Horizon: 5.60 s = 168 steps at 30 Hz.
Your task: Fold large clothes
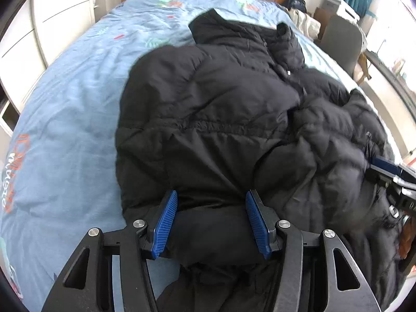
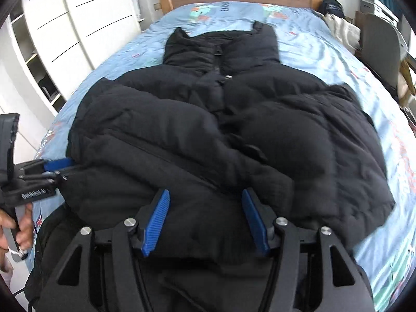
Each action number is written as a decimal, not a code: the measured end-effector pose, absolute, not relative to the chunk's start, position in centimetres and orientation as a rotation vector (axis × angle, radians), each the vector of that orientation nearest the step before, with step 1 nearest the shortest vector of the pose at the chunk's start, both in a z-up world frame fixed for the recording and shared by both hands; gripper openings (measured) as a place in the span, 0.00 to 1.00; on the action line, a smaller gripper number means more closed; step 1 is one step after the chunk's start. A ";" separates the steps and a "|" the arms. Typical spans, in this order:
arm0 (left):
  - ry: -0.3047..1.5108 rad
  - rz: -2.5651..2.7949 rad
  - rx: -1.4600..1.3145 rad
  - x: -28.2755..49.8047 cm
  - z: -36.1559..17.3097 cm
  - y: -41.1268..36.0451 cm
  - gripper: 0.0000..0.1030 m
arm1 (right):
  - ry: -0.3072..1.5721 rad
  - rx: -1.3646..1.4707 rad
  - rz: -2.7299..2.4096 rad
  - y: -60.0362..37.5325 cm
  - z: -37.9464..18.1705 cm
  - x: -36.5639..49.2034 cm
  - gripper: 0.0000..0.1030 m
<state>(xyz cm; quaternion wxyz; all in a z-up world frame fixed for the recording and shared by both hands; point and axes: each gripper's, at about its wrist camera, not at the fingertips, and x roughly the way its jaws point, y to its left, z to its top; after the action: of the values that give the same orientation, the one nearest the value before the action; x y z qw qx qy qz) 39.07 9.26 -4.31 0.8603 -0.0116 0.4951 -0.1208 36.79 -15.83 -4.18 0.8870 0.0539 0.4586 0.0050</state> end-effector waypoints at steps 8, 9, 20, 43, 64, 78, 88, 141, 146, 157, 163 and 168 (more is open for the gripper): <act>0.957 -0.242 -0.028 40.2 -1.3 8.9 0.58 | 0.846 0.062 0.098 -14.0 0.7 35.5 0.55; 0.954 -0.240 -0.028 40.4 -1.6 8.4 0.59 | 0.833 0.059 0.113 -13.5 1.2 35.5 0.55; 0.939 -0.194 -0.008 40.0 -6.0 6.8 0.64 | 0.933 0.069 0.104 -14.2 -4.8 38.8 0.56; 0.940 -0.113 0.076 40.0 -7.8 5.9 0.81 | 0.936 0.088 0.121 -15.2 -7.0 38.2 0.56; 0.995 -0.043 0.037 38.0 -6.6 6.8 0.84 | 1.013 0.074 0.048 -15.1 -6.0 36.8 0.56; 0.903 -0.030 0.000 30.9 2.1 8.9 0.83 | 0.936 0.014 -0.054 -15.7 1.8 27.7 0.56; 0.799 -0.060 -0.025 25.6 7.2 9.2 0.83 | 0.842 0.037 -0.148 -18.3 7.7 20.0 0.56; 0.975 -0.195 -0.334 74.4 0.9 10.0 0.80 | 0.740 0.325 0.059 -36.6 5.4 66.2 0.62; 1.023 -0.234 -0.410 77.6 -2.2 9.5 0.80 | 0.775 0.413 0.098 -37.3 1.4 72.1 0.63; 1.066 -0.268 -0.491 81.6 -7.6 7.8 0.78 | 0.858 0.421 0.105 -36.9 -4.7 79.4 0.63; 1.085 -0.272 -0.513 82.6 -9.1 7.1 0.66 | 0.882 0.464 0.099 -37.6 -6.5 81.5 0.63; 1.106 -0.275 -0.510 82.8 -9.6 6.8 0.38 | 0.928 0.429 0.083 -37.2 -7.2 82.6 0.38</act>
<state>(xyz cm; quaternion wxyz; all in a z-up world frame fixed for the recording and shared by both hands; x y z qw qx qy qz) 82.78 6.80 -9.63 0.8113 -0.2389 0.5178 -0.1287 82.62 -37.20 -7.22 0.8713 0.2050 0.4441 0.0398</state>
